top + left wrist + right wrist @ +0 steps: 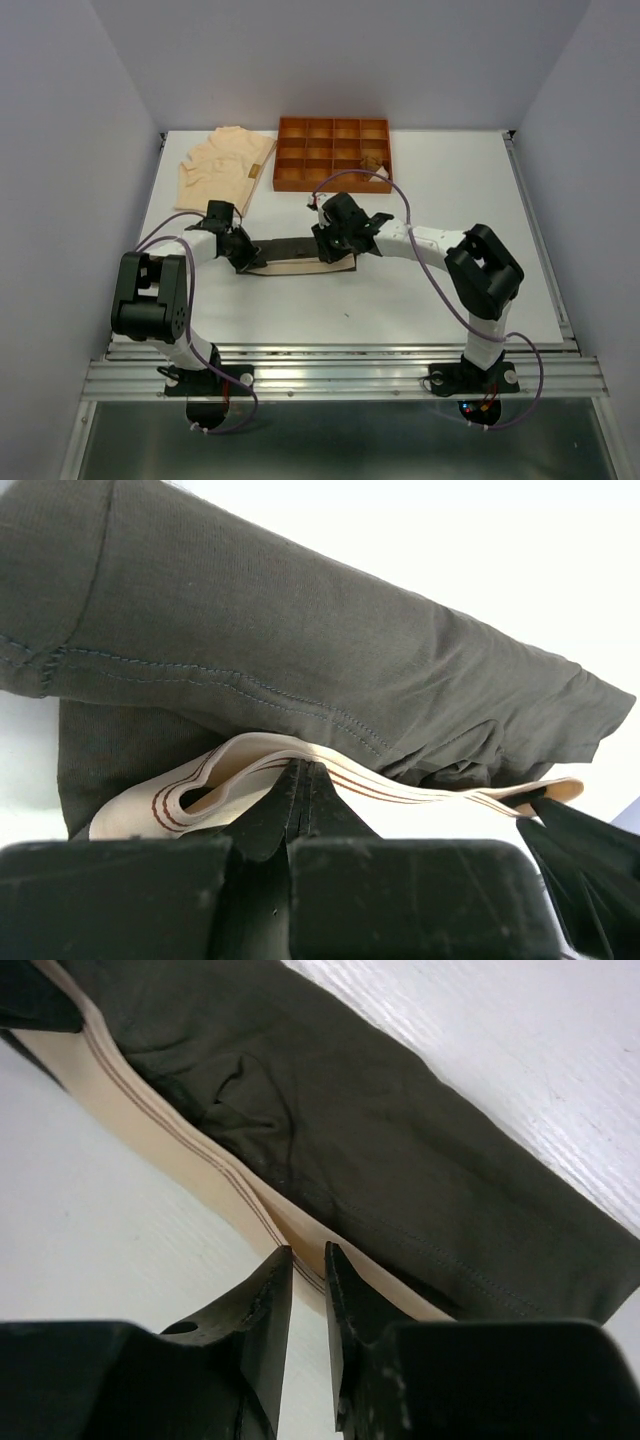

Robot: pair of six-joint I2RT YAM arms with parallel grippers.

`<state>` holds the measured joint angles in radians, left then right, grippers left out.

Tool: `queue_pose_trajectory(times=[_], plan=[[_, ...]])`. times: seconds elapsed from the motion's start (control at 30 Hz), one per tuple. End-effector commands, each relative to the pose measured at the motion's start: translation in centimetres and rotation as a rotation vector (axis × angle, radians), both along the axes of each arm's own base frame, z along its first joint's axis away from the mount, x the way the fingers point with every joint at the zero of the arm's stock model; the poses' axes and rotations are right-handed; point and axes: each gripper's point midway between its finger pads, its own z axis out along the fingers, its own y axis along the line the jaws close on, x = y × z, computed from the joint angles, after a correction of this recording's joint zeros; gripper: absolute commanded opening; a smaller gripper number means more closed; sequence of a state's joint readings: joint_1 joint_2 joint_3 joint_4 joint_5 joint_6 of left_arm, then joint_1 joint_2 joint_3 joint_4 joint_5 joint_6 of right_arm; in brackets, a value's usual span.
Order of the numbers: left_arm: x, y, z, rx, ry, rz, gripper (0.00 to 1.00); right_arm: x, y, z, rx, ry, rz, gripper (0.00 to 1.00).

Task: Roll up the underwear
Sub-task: Fold the underwear

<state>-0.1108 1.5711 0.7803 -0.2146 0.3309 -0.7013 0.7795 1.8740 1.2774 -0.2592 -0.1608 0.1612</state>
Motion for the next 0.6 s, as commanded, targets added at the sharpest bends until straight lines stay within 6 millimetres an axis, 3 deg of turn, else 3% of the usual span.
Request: queue_pose_trajectory(times=[0.0, 0.2, 0.43, 0.57], plan=[[-0.2, 0.3, 0.3, 0.032, -0.023, 0.006, 0.0, 2.7, 0.8, 1.0, 0.048, -0.078, -0.133, 0.24], [0.1, 0.5, 0.3, 0.037, -0.024, 0.039, 0.0, 2.0, -0.4, -2.0, 0.002, -0.011, -0.205, 0.21], [-0.7, 0.9, -0.3, 0.054, -0.005, 0.065, 0.0, 0.8, -5.2, -6.1, -0.137, -0.011, -0.347, 0.2], [-1.5, 0.9, -0.7, 0.05, 0.012, 0.061, 0.0, 1.0, -6.4, -7.5, -0.185, -0.034, -0.383, 0.17]])
